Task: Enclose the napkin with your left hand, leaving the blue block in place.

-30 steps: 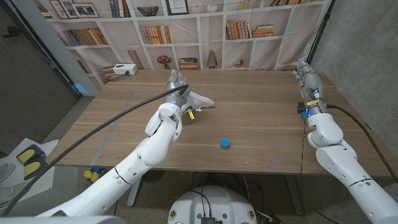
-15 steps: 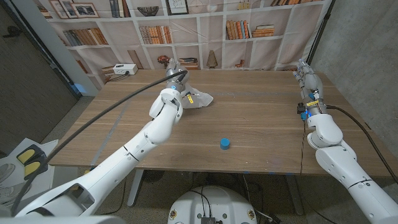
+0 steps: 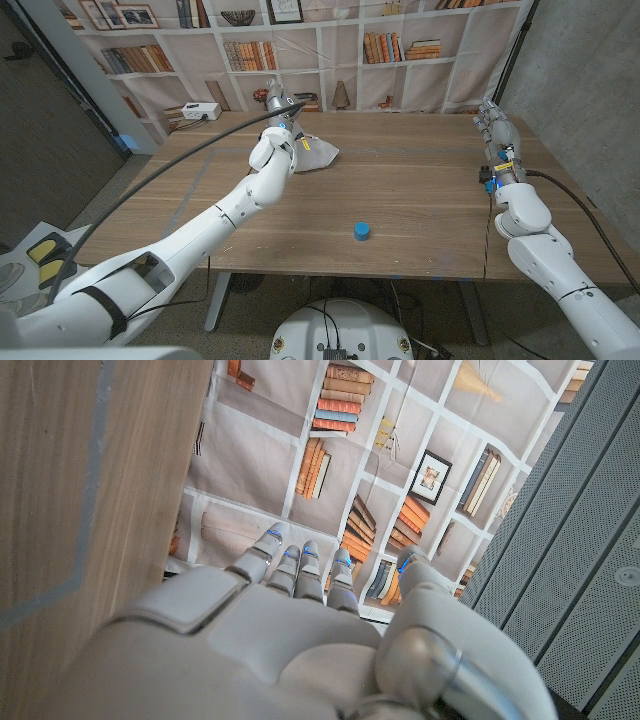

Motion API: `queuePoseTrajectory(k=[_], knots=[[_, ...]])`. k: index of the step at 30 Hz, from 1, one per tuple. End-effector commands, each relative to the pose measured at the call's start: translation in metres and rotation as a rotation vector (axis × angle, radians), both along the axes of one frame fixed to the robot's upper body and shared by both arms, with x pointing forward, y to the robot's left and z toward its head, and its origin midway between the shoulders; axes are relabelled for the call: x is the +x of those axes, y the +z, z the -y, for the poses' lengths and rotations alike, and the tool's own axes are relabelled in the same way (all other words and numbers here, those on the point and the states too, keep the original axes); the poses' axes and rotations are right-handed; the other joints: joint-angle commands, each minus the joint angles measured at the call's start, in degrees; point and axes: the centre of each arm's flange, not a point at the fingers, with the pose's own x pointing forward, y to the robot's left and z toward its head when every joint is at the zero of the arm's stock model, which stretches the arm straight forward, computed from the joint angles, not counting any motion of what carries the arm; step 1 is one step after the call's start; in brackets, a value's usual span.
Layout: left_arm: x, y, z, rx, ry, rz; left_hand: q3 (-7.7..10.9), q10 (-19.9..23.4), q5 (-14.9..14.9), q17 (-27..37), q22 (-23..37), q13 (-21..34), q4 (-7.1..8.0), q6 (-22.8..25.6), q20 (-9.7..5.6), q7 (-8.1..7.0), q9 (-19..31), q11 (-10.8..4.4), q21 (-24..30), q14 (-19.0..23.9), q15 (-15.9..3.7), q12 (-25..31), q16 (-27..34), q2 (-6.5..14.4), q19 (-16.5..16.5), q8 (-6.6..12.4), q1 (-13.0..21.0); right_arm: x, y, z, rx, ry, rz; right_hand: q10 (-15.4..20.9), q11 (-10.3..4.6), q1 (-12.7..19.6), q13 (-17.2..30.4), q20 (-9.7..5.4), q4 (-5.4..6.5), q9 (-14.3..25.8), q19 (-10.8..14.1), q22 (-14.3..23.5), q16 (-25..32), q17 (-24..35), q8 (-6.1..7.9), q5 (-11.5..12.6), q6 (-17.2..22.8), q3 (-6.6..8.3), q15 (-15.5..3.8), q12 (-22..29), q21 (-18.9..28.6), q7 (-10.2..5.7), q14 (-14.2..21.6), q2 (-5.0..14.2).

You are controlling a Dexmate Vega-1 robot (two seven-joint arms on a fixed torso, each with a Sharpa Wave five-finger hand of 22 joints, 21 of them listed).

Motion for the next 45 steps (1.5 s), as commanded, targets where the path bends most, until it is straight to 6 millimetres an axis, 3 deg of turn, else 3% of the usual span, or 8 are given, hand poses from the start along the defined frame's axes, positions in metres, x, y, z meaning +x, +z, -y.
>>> queuePoseTrajectory(k=[1,11,31,32,34,38,41,45], knots=[[0.044,0.008,0.0,0.142,0.006,0.078,-0.45,1.62,0.46,-0.01,0.01,0.54,-0.19,1.37,-0.49,-0.78,-0.45,-0.03,0.71,1.52,-8.18,0.78,0.13,-1.23,1.13,0.82,0.66,0.01,0.001,0.003,0.004,0.0,-0.017,0.34,-0.26,0.03,0.19,-0.12,0.24,0.19,0.38,0.28,-0.1,-0.03,0.03,0.31,0.57,0.14,0.12,-0.07,-0.06,0.02,0.37,-0.34],[0.071,-0.004,0.002,0.25,0.005,0.078,-2.1,6.64,0.02,-0.68,-0.55,1.52,-1.81,7.91,-2.17,-1.32,-6.38,-0.35,1.81,4.82,-9.52,2.0,0.33,-4.38,2.66,1.05,3.21,0.011,0.002,0.008,0.008,-0.01,-0.023,0.31,-0.16,0.03,0.2,-0.06,0.24,0.2,0.38,0.28,-0.13,-0.03,0.03,0.32,0.58,0.14,0.15,-0.1,-0.07,-0.01,0.32,-0.33],[0.115,-0.062,-0.01,0.393,0.143,-0.102,-2.54,10.06,-2.78,-1.69,-1.07,2.06,-2.64,15.07,-4.4,-1.25,-15.71,-0.35,2.17,7.36,-9.98,2.33,-0.19,-5.01,3.61,-2.39,5.77,0.004,0.001,0.012,0.006,-0.017,-0.012,0.27,-0.22,-0.1,0.2,-0.05,0.29,0.2,0.38,0.28,-0.12,-0.01,0.02,0.33,0.56,0.08,0.15,-0.12,-0.08,-0.1,0.38,-0.43],[0.116,-0.063,-0.011,0.4,0.156,-0.098,-2.18,9.7,-4.14,-2.22,-1.32,1.13,-4.22,16.68,-5.54,-1.47,-20.07,-0.36,2.4,8.68,-10.2,1.47,-0.41,-5.46,4.77,-5.29,7.75,0.003,0.001,0.012,0.006,-0.019,-0.012,0.28,-0.23,-0.11,0.2,-0.04,0.3,0.2,0.36,0.28,-0.13,0.0,0.02,0.33,0.56,0.08,0.15,-0.12,-0.09,-0.09,0.37,-0.43],[0.116,-0.065,-0.013,0.411,0.163,-0.078,-2.21,8.0,-6.28,-2.54,-1.36,-1.98,-6.48,8.17,-6.0,-1.96,-26.85,-0.27,2.33,8.1,-9.94,-2.06,-0.8,-6.03,5.14,-14.52,8.99,0.002,0.001,0.012,0.005,-0.019,-0.011,0.28,-0.18,-0.07,0.2,-0.04,0.27,0.2,0.37,0.28,-0.14,-0.02,0.01,0.33,0.52,0.09,0.16,-0.12,-0.09,-0.1,0.36,-0.44],[0.112,-0.061,-0.014,0.379,0.166,-0.048,-4.39,0.74,-7.57,-2.84,-1.39,-6.27,-6.33,-5.98,-5.29,-2.07,-28.49,0.28,1.74,5.57,-9.9,-4.61,-1.4,-7.28,4.49,-26.27,4.85,0.001,0.001,0.011,0.002,-0.018,-0.011,0.27,-0.22,-0.15,0.2,-0.02,0.31,0.2,0.38,0.28,-0.13,0.0,0.0,0.33,0.51,0.05,0.17,-0.12,-0.08,-0.11,0.38,-0.48],[0.102,-0.056,-0.013,0.321,0.122,-0.01,-7.61,-4.65,-7.24,-3.32,-1.53,-9.04,-5.02,-15.41,-3.88,-2.0,-28.44,0.38,0.68,2.42,-9.77,-4.69,-1.71,-9.13,3.49,-30.4,0.43,0.001,0.002,0.009,0.001,-0.017,-0.011,0.3,-0.21,-0.15,0.2,0.0,0.31,0.2,0.38,0.28,-0.15,0.0,0.02,0.33,0.54,0.06,0.22,-0.12,-0.09,-0.13,0.34,-0.48],[0.089,-0.048,-0.009,0.28,0.091,0.066,-12.56,-14.04,-6.44,-3.3,-1.57,-11.91,-2.16,-29.42,-1.61,-1.76,-28.54,1.4,-0.97,-2.08,-7.08,-4.89,-1.82,-11.28,2.2,-30.79,-6.14,0.0,0.002,0.008,-0.002,-0.013,-0.007,0.29,-0.2,-0.16,0.2,0.01,0.31,0.2,0.36,0.28,-0.16,0.0,0.01,0.33,0.53,0.05,0.19,-0.12,-0.09,-0.13,0.33,-0.49]])
